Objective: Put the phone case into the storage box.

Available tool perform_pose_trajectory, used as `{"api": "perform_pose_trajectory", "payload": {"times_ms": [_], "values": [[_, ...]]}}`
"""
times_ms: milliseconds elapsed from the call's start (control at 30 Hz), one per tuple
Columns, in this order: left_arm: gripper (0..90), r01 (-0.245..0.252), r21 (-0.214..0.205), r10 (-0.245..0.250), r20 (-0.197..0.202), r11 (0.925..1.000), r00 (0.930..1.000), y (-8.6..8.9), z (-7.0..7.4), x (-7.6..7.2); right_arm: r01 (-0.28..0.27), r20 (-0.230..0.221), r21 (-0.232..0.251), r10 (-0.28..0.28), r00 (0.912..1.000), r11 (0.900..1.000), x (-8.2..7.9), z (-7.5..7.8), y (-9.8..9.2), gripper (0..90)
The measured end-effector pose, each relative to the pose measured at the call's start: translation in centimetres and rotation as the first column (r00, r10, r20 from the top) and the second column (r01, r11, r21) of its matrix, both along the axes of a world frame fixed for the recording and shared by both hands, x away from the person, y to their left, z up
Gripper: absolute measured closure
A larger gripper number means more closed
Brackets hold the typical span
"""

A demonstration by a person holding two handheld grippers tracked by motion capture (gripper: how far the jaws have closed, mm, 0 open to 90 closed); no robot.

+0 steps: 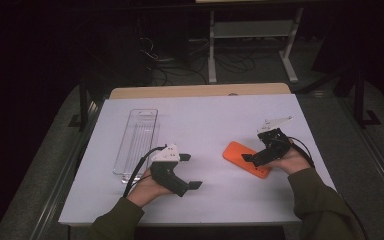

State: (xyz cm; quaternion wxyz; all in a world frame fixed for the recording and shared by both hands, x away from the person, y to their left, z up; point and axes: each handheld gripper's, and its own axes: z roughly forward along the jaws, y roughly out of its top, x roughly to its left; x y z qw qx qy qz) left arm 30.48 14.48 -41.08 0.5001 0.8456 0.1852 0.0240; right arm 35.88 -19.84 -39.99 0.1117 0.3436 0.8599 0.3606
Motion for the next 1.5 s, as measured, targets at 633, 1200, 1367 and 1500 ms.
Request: {"api": "perform_pose_trajectory", "payload": {"times_ms": [633,1200,1367,1500], "values": [[0.0,-0.002,-0.003,0.002,0.0,1.0,1.0,0.3,0.1,0.0,-0.029,-0.05,-0.1,0.024,0.9985,0.9945,0.3,-1.4,0.0,0.0],[0.0,0.003,0.001,-0.003,-0.001,1.0,1.0,0.3,0.1,0.1,-0.059,-0.111,-0.17,0.04,0.993,0.9838,0.3,-2.6,0.1,0.0],[0.0,0.003,0.001,-0.003,-0.003,1.0,1.0,0.3,0.0,0.1,-0.068,-0.123,-0.184,0.045,0.9914,0.9805,0.3,-2.9,0.1,0.0],[0.0,0.009,0.006,-0.009,0.004,0.9999,1.0,0.2,0.1,0.1,-0.071,-0.133,-0.19,0.046,0.99,0.9792,0.3,-3.2,0.2,0.0]]}}
